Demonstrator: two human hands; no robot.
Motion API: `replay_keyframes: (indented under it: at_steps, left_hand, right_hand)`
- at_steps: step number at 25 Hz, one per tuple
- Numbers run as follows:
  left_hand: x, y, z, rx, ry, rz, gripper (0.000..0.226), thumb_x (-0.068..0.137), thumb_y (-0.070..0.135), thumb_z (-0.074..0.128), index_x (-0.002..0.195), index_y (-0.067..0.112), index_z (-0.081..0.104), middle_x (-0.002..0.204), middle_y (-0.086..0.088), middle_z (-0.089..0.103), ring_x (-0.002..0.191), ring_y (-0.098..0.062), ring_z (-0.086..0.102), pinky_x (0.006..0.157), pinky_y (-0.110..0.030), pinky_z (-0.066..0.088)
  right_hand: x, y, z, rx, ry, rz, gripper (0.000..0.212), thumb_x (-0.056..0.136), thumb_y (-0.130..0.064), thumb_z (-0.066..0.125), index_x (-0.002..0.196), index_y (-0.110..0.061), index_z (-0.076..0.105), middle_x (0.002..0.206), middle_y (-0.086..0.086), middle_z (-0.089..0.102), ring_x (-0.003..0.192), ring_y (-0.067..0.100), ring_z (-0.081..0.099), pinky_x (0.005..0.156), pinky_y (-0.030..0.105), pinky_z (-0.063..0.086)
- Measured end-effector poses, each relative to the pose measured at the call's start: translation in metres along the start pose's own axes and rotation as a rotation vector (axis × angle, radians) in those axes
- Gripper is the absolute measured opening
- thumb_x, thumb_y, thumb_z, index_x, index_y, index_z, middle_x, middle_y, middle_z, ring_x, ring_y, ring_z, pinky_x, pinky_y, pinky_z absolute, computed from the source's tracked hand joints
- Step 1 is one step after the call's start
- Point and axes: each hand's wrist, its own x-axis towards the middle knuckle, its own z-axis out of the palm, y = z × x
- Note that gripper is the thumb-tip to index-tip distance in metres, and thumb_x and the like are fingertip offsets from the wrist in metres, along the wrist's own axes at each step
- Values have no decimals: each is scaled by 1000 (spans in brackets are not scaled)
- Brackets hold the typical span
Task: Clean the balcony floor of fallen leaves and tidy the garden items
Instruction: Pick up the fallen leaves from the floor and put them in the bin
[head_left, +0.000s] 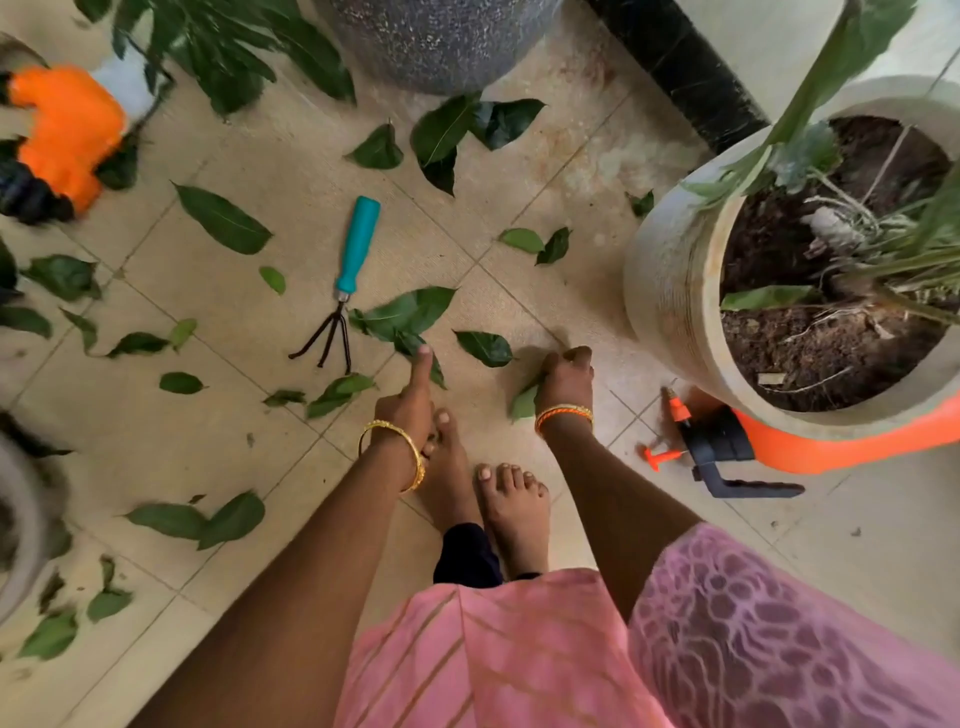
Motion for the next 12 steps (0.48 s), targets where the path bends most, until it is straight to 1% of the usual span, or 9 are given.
replay_keyframes:
  at_steps: [1, 2, 3, 4, 5, 7, 9, 10, 12]
  left_hand:
    - [2, 1, 0, -51, -3, -24, 56, 90, 65, 38, 62, 16, 39, 55, -1, 41, 44, -15, 36, 42, -20, 27]
    - [3, 4, 2, -91, -4, -40, 51, 94, 53, 37, 61, 16, 38, 53, -1, 40, 43, -16, 34, 42, -19, 26]
    - [4, 5, 4, -123, -10, -55, 43, 96, 40, 37, 61, 14, 40, 54, -2, 42, 43, -17, 34, 40, -18, 27]
    - [2, 7, 7, -149, -27, -70, 38, 95, 30, 35, 63, 12, 44, 54, -4, 44, 42, -18, 35, 38, -16, 27]
    - [0, 8, 11, -162, -57, -71, 37, 95, 25, 33, 65, 10, 47, 55, -5, 44, 41, -18, 36, 35, -14, 26]
    - [-7, 12, 21, -148, -114, -61, 38, 98, 27, 30, 72, 7, 50, 56, -7, 45, 41, -18, 38, 33, -14, 26]
    - [-18, 18, 30, -125, -150, -62, 40, 100, 35, 30, 80, 6, 49, 57, -8, 46, 40, -16, 39, 33, -14, 27]
    - [-23, 22, 32, -119, -170, -61, 43, 100, 42, 31, 82, 7, 49, 59, -8, 47, 39, -16, 40, 34, -14, 29]
    - [-32, 28, 34, -114, -208, -57, 51, 97, 54, 33, 81, 9, 51, 61, -8, 49, 37, -14, 41, 35, -14, 30]
  right_hand:
    - [5, -2, -8, 37, -26, 66, 27, 96, -11, 39, 119, -3, 52, 125, 15, 50, 111, 33, 50, 96, 40, 43]
    - [8, -4, -16, 150, -44, 140, 27, 94, -8, 44, 117, -2, 57, 120, 14, 56, 107, 32, 54, 93, 37, 45]
    - [9, -7, -21, 206, -36, 166, 23, 92, -5, 50, 111, -1, 63, 115, 14, 60, 101, 30, 58, 89, 33, 48]
    - [8, -9, -27, 241, -34, 135, 19, 89, -3, 56, 103, -2, 68, 108, 14, 64, 95, 27, 60, 84, 29, 51]
    - [2, -15, -36, 334, -45, 116, 14, 85, -2, 61, 97, -3, 71, 102, 12, 66, 87, 22, 61, 76, 24, 52]
    - [-12, -26, -51, 483, -118, 56, 11, 81, -4, 68, 90, -5, 72, 90, 6, 67, 74, 11, 58, 62, 15, 47]
    - [-28, -37, -60, 537, -143, -35, 10, 78, -2, 69, 87, -6, 73, 82, 4, 67, 70, 8, 58, 61, 12, 45]
    - [-35, -43, -63, 546, -114, -70, 10, 77, 0, 68, 84, -6, 72, 79, 4, 68, 70, 10, 59, 62, 13, 46]
    - [-47, -52, -71, 551, -25, -123, 18, 76, 6, 60, 83, -9, 67, 72, 6, 66, 67, 17, 60, 60, 23, 50]
